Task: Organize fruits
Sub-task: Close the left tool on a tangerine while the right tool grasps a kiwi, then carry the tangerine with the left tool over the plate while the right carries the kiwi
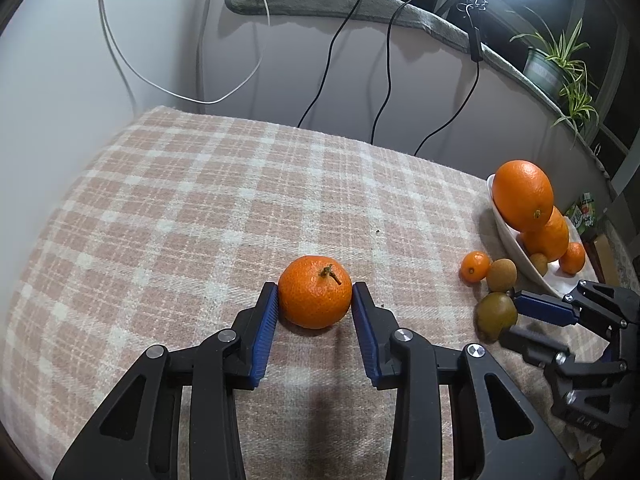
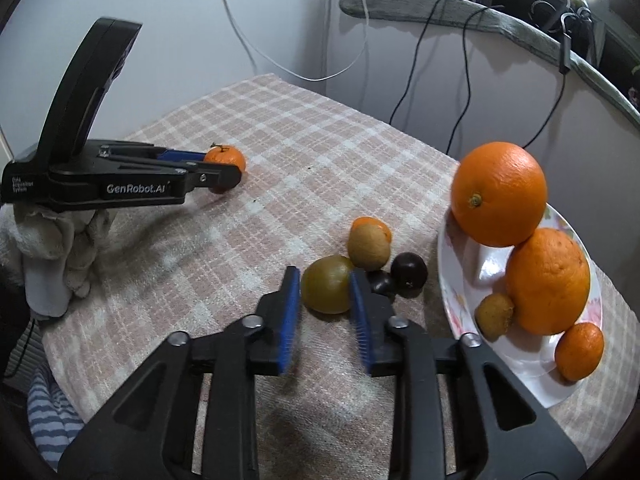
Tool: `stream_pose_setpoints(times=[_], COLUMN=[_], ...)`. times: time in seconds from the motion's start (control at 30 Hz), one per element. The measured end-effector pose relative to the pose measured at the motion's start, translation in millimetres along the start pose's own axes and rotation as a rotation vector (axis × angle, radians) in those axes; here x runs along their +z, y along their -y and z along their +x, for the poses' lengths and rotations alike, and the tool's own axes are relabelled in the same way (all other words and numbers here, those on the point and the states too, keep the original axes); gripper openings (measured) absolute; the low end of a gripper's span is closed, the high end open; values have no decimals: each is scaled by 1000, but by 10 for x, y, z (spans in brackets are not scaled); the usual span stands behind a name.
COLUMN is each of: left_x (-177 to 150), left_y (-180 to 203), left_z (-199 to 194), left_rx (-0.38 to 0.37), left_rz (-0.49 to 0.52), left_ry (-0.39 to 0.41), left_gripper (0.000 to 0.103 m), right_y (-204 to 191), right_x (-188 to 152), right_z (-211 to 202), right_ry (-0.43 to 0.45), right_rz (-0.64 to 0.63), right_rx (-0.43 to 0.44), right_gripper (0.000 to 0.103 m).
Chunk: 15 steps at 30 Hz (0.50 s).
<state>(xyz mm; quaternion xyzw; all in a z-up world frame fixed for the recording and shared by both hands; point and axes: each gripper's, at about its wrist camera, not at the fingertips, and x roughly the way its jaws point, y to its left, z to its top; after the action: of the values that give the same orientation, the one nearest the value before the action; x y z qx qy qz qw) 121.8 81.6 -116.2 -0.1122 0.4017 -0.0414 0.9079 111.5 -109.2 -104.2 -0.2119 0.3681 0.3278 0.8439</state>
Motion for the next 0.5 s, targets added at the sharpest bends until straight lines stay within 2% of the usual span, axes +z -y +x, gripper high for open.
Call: stream_pose_setpoints(times=[0.03, 0.17, 0.27, 0.37, 0.5], left_x=[-1, -2, -10, -10, -17], left_y=[-2, -2, -5, -4, 6], left_z=[-2, -6, -20, -27, -55], left_rx=[0, -1, -1, -1, -1], left_rz=[-2, -5, -10, -12, -11], left_ry=[1, 3, 6, 10, 18], left_gripper=[36, 36, 36, 36, 36], right_y=[-37, -203, -276, -198, -1], right_x=[3, 3, -5, 15, 15], right_z=[13, 70, 100, 50, -13], right_ry=[-4, -17, -21, -16, -8], right_rz=[-23, -144, -213, -164, -26], right_rx=[-14, -112, -176, -146, -32], right_gripper=[37, 37, 30, 26, 26])
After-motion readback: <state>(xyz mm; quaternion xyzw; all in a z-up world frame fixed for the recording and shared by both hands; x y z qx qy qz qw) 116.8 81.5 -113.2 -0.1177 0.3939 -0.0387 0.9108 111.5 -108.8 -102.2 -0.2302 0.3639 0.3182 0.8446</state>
